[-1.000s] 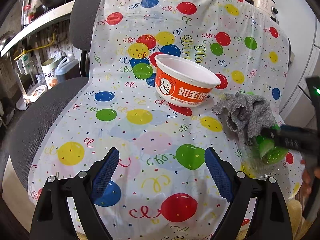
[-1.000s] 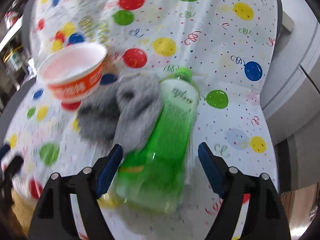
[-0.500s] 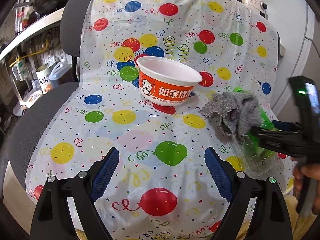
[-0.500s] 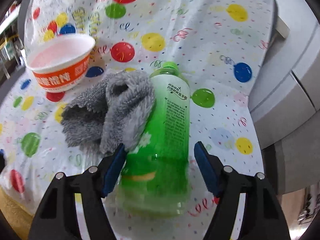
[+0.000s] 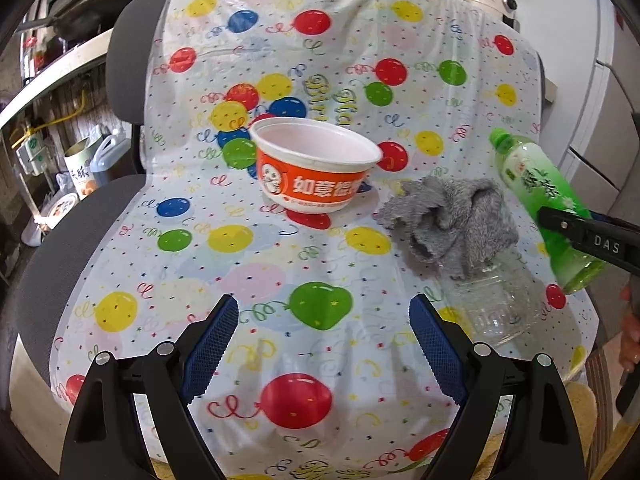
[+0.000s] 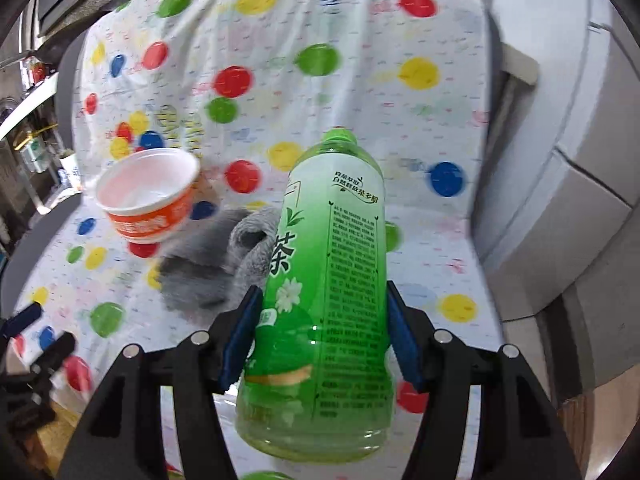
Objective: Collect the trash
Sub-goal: 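Grasp the grey cloth with the left tool while the right holds the bottle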
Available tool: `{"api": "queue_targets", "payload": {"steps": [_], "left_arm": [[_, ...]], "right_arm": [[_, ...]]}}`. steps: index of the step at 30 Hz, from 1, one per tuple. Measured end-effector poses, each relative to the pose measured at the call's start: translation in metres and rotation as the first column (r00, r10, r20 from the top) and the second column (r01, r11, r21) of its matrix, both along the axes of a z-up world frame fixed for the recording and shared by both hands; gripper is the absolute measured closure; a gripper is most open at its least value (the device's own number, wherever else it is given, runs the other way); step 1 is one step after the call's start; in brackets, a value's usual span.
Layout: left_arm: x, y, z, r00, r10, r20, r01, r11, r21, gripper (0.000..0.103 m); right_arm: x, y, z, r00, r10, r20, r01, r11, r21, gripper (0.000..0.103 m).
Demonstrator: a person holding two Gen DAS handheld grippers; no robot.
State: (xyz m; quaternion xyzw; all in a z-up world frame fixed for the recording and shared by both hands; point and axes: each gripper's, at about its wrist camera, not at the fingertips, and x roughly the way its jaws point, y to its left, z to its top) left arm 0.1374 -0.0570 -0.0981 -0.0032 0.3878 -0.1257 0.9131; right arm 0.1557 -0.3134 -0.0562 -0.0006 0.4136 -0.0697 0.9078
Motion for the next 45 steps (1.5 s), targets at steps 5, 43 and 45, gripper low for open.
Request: {"api": "queue_targets", "payload": {"steps": [5,43,45], "left_arm": [[-0.001,-0.014,0.001,1.000,-0.029,-0.002,0.029,1.000,-0.005,0.016],[0.110,-0.183,-0.033,0.950,-0.298,-0.092,0.309,0.940,0.142,0.072],[0.106,-0.173,-0.018,0.953,-0.300,-0.045,0.303,0.949,0.090,0.088]], "right_arm": [[0.001,-0.036,-0.029,0.997,0.001,-0.080,0.004,0.998,0.065,0.042],[-0.017,-0.094,-0.031,0.998,-0.053,0.032,0.042,0.960,0.278,0.029],[-0.019,-0.090,-0.029,0.998,-0.049,0.030,0.039,0.962,0.271,0.029]]}}
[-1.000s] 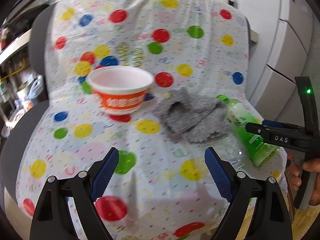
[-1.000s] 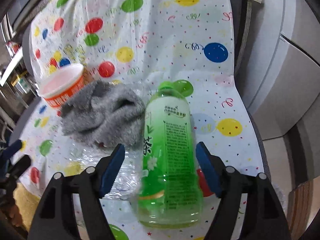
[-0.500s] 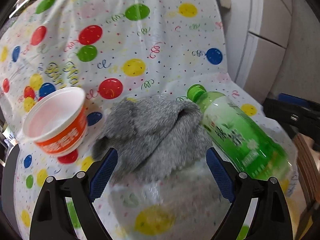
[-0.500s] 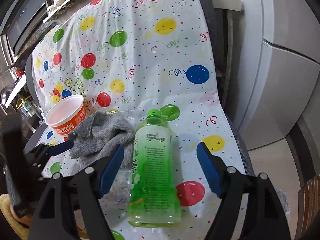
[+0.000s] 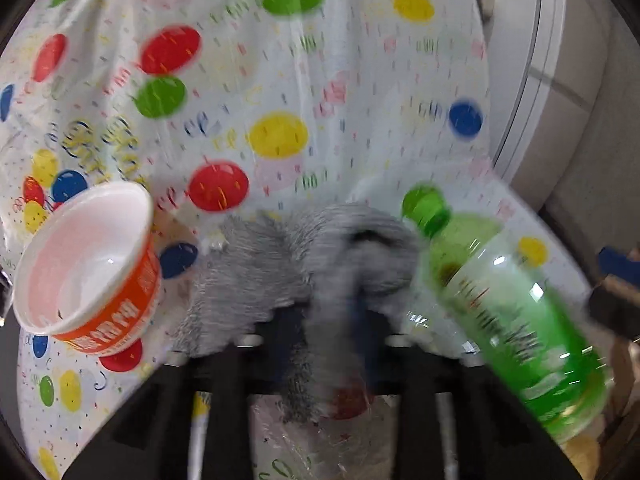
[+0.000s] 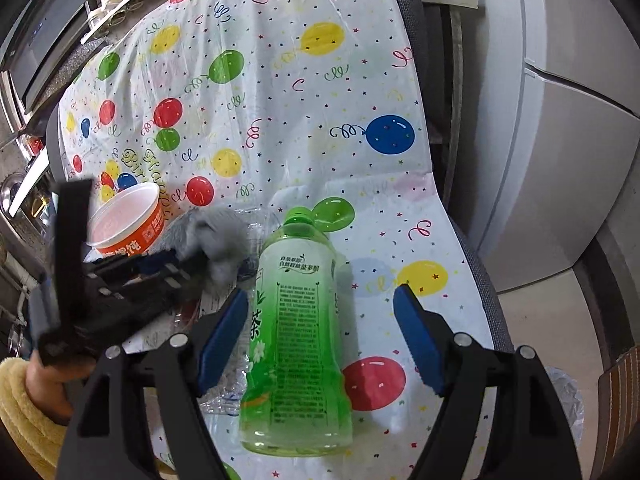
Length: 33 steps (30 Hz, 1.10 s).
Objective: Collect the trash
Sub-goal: 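Grasp the grey cloth with the left tool while the right holds the bottle, then carry the bottle and grey cloth over the trash bin with both tools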
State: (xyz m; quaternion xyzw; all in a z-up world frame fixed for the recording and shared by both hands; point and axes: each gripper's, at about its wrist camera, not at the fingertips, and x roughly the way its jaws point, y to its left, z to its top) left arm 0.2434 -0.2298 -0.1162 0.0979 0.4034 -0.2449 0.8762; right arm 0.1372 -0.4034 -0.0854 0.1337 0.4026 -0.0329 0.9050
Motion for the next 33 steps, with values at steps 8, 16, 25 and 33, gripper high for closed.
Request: {"api": "queue_targets", "payload": {"steps": [8,16,25,33], "left_arm": [[-0.034,0.059,0.070,0.995,0.083,0.062,-0.072,0.985,-0.157,0.093],[-0.061,0.112,0.062,0.985,0.172,0.004,-0.167,0.961,-0.220,0.093],[-0.069,0.124,0.039,0.982,0.179,-0.051,-0.186,0.957,-0.220,0.093],[-0.076,0.122,0.038,0.986,0.157,-0.062,-0.167,0.958,-0.235,0.093]], "right_arm": [[-0.001,0.013,0.009,1.000,0.022,-0.015,-0.023,0.998,-0.051,0.029],[0.030,0.040,-0.017,0.986,0.064,-0.156,-0.093,0.978,-0.187,0.029],[0.056,0.050,-0.040,0.961,0.037,-0.274,-0.105,0.965,-0.240,0.040],[0.031,0.047,-0.005,0.990,0.027,-0.140,-0.058,0.973,-0.224,0.048]]}}
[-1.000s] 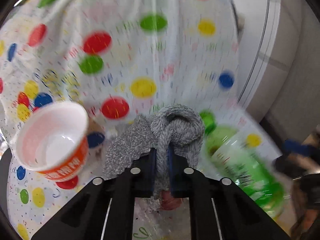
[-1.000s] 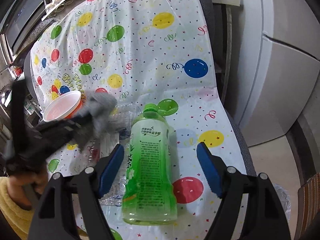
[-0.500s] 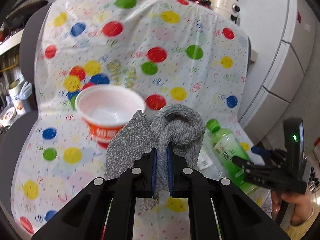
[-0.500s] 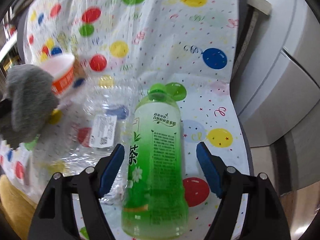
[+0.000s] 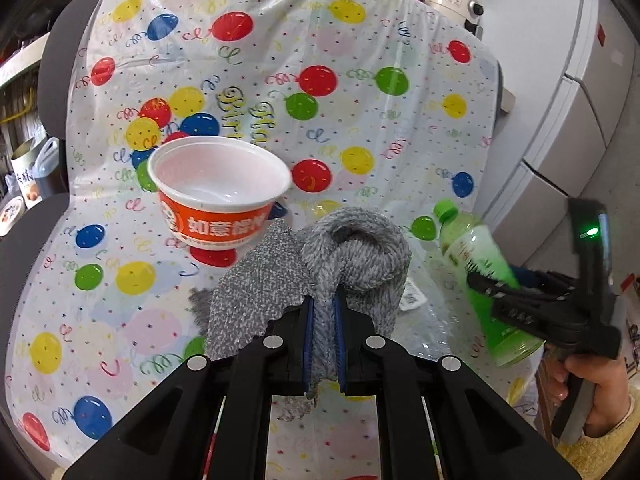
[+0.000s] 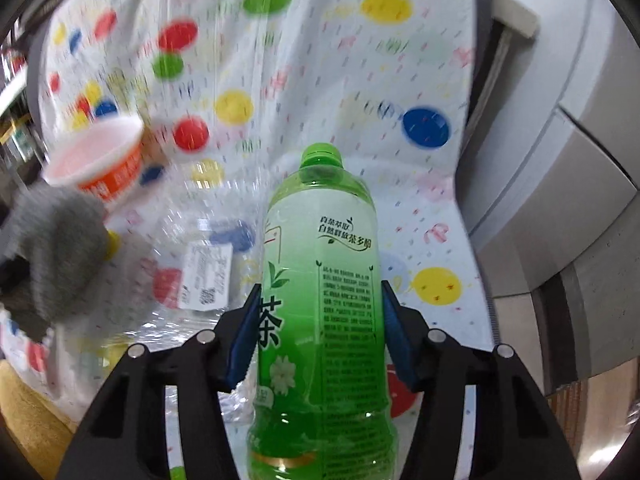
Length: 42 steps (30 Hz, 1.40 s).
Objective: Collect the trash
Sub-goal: 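Carry the bottle and grey cloth over the trash bin with both tools, then open both tools to drop the bottle and cloth into the bin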
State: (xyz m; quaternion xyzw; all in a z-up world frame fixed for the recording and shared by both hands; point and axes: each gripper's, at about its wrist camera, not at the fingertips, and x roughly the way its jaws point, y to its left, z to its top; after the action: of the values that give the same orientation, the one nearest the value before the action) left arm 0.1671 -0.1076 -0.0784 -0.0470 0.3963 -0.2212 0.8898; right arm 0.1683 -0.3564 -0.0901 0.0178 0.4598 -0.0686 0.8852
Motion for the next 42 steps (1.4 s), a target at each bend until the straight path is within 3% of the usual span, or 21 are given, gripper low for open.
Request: {"api": "queue_targets", "payload": {"steps": [9,16,18,22,29,35,38,41,42], "left_arm": [[-0.043,-0.057,0.019,0.992,-0.111,0.052,0.113,0.993,-0.030,0.093],[-0.087,-0.128,0.019,0.968,-0.243,0.064,0.248,0.966,-0.073,0.093],[-0.098,-0.148,0.015,0.954,-0.293,0.057,0.297,0.952,-0.080,0.093],[-0.128,-0.202,0.002,0.904,-0.425,0.043,0.427,0.900,-0.083,0.093],[-0.161,-0.278,-0.032,0.848,-0.529,-0.017,0.524,0.843,-0.123,0.093],[-0.172,-0.333,-0.069,0.798,-0.588,-0.130,0.579,0.809,-0.104,0.093],[-0.169,-0.354,-0.084,0.787,-0.596,-0.163,0.587,0.803,-0.101,0.092],[-0.163,-0.367,-0.093,0.791,-0.587,-0.176,0.580,0.809,-0.095,0.086],[-0.161,-0.372,-0.096,0.788,-0.588,-0.183,0.584,0.808,-0.082,0.077]], "right_arm": [[-0.086,-0.047,0.048,0.989,-0.046,0.139,0.040,0.998,0.052,0.048],[-0.170,-0.101,0.052,0.970,-0.150,0.193,0.142,0.988,0.051,0.047],[-0.192,-0.117,0.047,0.962,-0.190,0.195,0.184,0.982,0.050,0.047],[-0.234,-0.146,0.029,0.949,-0.261,0.178,0.252,0.965,0.070,0.047],[-0.281,-0.197,-0.013,0.918,-0.380,0.110,0.374,0.925,0.075,0.047],[-0.290,-0.234,-0.046,0.892,-0.450,0.054,0.442,0.890,0.116,0.047],[-0.289,-0.252,-0.068,0.879,-0.477,0.018,0.469,0.869,0.156,0.046],[-0.286,-0.265,-0.080,0.869,-0.495,0.004,0.484,0.851,0.203,0.045],[-0.286,-0.271,-0.084,0.864,-0.504,-0.003,0.492,0.842,0.221,0.042]]}}
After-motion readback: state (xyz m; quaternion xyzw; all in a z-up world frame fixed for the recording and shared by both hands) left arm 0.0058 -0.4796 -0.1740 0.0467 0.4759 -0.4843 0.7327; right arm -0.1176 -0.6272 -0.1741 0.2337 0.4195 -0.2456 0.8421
